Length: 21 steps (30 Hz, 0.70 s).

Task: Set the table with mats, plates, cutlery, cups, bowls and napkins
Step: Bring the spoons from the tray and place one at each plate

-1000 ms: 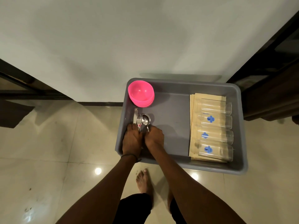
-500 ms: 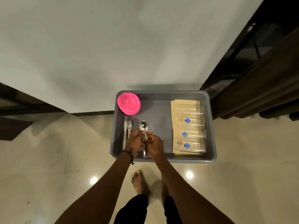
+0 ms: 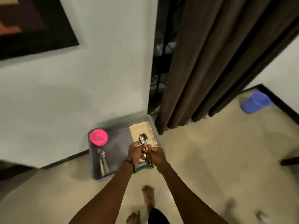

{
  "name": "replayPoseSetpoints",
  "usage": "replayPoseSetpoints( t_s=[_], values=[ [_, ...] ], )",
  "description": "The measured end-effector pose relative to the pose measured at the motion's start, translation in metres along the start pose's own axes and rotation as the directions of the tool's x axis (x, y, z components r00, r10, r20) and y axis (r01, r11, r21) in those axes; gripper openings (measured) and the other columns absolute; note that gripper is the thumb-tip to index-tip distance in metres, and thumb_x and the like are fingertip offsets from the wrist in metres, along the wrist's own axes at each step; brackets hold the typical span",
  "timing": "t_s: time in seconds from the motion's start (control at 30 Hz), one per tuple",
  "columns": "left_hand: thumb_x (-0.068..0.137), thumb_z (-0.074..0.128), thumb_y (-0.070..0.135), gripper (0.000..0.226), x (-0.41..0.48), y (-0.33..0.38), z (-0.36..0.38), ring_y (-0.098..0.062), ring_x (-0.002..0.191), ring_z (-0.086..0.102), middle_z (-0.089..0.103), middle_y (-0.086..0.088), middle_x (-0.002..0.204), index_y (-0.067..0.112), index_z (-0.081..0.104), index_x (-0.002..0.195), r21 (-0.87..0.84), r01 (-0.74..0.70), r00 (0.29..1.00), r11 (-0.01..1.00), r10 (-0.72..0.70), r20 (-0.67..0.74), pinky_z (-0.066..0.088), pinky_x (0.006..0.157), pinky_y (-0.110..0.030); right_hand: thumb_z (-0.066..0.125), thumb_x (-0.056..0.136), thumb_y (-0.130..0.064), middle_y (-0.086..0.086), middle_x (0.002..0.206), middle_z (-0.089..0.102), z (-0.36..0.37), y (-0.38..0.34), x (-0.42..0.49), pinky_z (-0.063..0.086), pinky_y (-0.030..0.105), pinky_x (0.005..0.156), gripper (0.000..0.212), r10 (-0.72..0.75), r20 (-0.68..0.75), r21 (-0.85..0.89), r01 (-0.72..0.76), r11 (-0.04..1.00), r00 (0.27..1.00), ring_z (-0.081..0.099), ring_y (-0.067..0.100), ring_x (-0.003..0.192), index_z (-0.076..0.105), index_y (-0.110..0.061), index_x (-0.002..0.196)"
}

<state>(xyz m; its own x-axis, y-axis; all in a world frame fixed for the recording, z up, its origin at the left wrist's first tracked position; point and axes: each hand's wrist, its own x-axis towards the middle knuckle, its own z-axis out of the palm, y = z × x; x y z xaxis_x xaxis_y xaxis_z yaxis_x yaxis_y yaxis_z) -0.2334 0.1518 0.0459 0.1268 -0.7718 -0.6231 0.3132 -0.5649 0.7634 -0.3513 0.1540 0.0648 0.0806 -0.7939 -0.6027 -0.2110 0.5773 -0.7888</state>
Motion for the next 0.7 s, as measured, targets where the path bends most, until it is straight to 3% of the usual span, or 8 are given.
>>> replayPoseSetpoints(
  t_s=[0.1,0.17,0.27,0.37,0.53,0.7],
  values=[
    [0.092,0.063,0.009,0.009,-0.027,0.004,0.037,-0.021,0.063,0.062,0.076,-0.011,0.087,0.006,0.065,0.099,0.096,-0.031,0.996,0.995,0.022,0.089,0.038,0.042,-0.021,0.064,0.092,-0.004,0.002,0.066,0.071,-0.035,-0.002,-0.045,0.052,0.018,0.058,0.016,-0.008,-0.082,0.034,0.011,0.999,0.997,0.067,0.008,0.056,0.075,-0.008,0.08],
    [0.091,0.064,0.011,0.008,-0.044,0.0,0.064,-0.019,0.064,0.066,0.076,-0.009,0.087,0.008,0.069,0.097,0.154,-0.062,0.988,0.986,0.039,0.146,0.045,0.047,-0.024,0.066,0.092,-0.011,0.003,0.07,0.074,-0.056,0.006,-0.065,0.052,0.022,0.066,0.024,-0.001,-0.164,0.06,0.011,0.998,0.986,0.067,0.011,0.065,0.074,-0.019,0.07],
    [0.088,0.068,0.011,0.008,-0.063,-0.009,0.106,-0.021,0.073,0.069,0.076,-0.01,0.088,0.009,0.071,0.095,0.197,-0.06,0.974,0.979,0.014,0.227,0.052,0.06,-0.032,0.066,0.091,-0.017,0.017,0.087,0.075,-0.089,0.019,-0.09,0.05,0.03,0.071,0.02,0.035,-0.287,0.137,0.004,0.991,0.957,0.065,0.019,0.075,0.073,-0.015,0.072],
    [0.087,0.069,0.01,0.012,-0.078,-0.019,0.155,-0.017,0.067,0.069,0.076,-0.011,0.089,0.006,0.072,0.098,0.263,-0.08,0.94,0.962,-0.015,0.341,0.052,0.055,-0.027,0.064,0.093,-0.015,0.011,0.08,0.075,-0.13,0.029,-0.113,0.054,0.033,0.073,0.024,0.054,-0.404,0.229,0.044,0.973,0.913,0.069,0.021,0.075,0.072,-0.016,0.071],
    [0.089,0.06,-0.001,0.014,-0.108,-0.038,0.255,-0.02,0.079,0.07,0.075,-0.013,0.095,0.005,0.071,0.096,0.342,-0.129,0.851,0.931,-0.073,0.519,0.051,0.056,-0.02,0.067,0.091,-0.022,0.007,0.074,0.075,-0.221,0.058,-0.133,0.053,0.032,0.07,0.025,0.109,-0.542,0.358,0.111,0.927,0.833,0.069,0.019,0.071,0.075,-0.014,0.069],
    [0.09,0.058,-0.003,0.016,-0.123,-0.069,0.369,-0.027,0.091,0.071,0.074,-0.014,0.097,0.004,0.069,0.098,0.407,-0.151,0.785,0.901,-0.141,0.603,0.055,0.066,-0.025,0.068,0.091,-0.025,0.005,0.068,0.071,-0.32,0.087,-0.145,0.046,0.028,0.062,0.025,0.176,-0.651,0.435,0.173,0.883,0.738,0.061,0.015,0.064,0.072,-0.013,0.07]
  ],
)
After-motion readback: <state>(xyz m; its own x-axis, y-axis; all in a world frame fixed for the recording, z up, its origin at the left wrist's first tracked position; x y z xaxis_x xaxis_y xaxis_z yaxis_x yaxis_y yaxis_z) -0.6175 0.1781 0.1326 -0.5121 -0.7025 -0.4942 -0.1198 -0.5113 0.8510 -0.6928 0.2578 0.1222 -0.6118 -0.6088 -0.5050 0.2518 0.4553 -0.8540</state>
